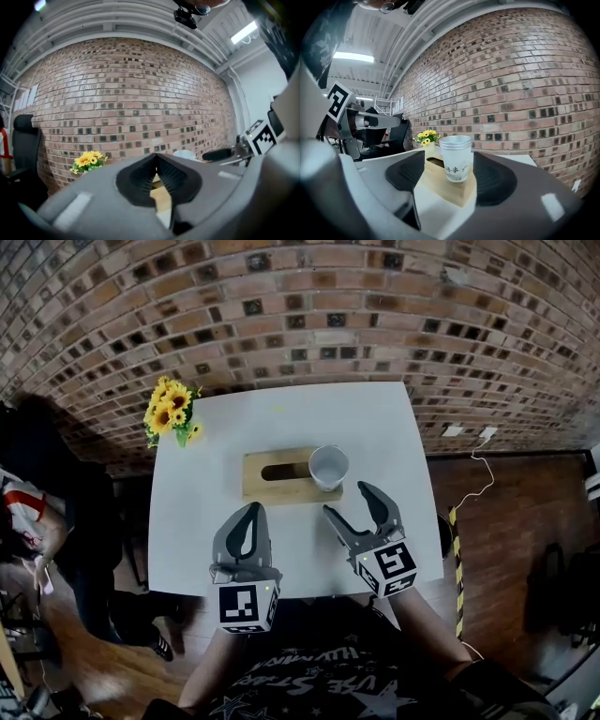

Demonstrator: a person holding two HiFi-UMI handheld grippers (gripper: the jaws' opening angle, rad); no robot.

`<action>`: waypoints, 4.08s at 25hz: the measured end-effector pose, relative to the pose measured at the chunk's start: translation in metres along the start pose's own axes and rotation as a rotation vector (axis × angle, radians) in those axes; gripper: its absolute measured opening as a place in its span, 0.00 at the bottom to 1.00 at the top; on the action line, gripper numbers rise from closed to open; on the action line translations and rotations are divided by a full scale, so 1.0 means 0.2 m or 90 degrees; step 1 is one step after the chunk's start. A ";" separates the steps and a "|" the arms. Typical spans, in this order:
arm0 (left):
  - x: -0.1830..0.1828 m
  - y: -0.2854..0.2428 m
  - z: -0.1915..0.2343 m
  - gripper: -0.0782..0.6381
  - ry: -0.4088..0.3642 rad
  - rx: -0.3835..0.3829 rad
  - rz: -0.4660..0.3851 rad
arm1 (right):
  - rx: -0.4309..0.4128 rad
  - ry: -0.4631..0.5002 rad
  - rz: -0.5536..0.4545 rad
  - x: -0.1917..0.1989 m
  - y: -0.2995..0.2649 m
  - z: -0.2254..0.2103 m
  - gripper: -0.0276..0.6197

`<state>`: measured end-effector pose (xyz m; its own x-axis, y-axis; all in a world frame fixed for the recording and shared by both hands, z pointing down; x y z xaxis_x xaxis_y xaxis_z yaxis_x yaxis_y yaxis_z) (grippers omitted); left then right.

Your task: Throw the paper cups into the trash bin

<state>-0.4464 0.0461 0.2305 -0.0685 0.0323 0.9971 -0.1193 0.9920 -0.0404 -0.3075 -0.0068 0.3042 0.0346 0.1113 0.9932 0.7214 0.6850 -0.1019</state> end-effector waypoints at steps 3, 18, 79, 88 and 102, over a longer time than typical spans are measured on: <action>0.01 -0.02 0.01 0.12 0.004 -0.009 0.010 | -0.005 0.001 0.016 0.04 -0.06 -0.01 0.61; 0.05 -0.11 0.15 0.12 0.020 0.001 0.039 | -0.006 0.021 0.042 0.08 -0.36 -0.03 0.75; 0.19 -0.21 0.20 0.12 0.062 0.151 0.040 | 0.095 0.039 0.017 -0.31 -0.09 0.10 0.57; 0.18 -0.17 -0.08 0.12 0.025 0.121 0.046 | 0.055 0.044 -0.021 -0.26 0.08 -0.10 0.57; -0.02 -0.43 -1.27 0.12 -0.001 0.066 0.020 | -0.048 0.058 -0.073 -0.27 0.84 -1.03 0.57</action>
<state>-0.1833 -0.0093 0.2455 -0.0753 0.0624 0.9952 -0.2186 0.9727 -0.0776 -0.0455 -0.0464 0.2456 0.0096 -0.0323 0.9994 0.7735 0.6336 0.0130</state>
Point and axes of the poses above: the fingertips, and each gripper's own axes: y backward along the fingers, z to its left, x out of its underside, the point moved 1 cm from there along y, backward along the fingers, and after that the axes turned 3 degrees about -z, right-handed, at the moved point
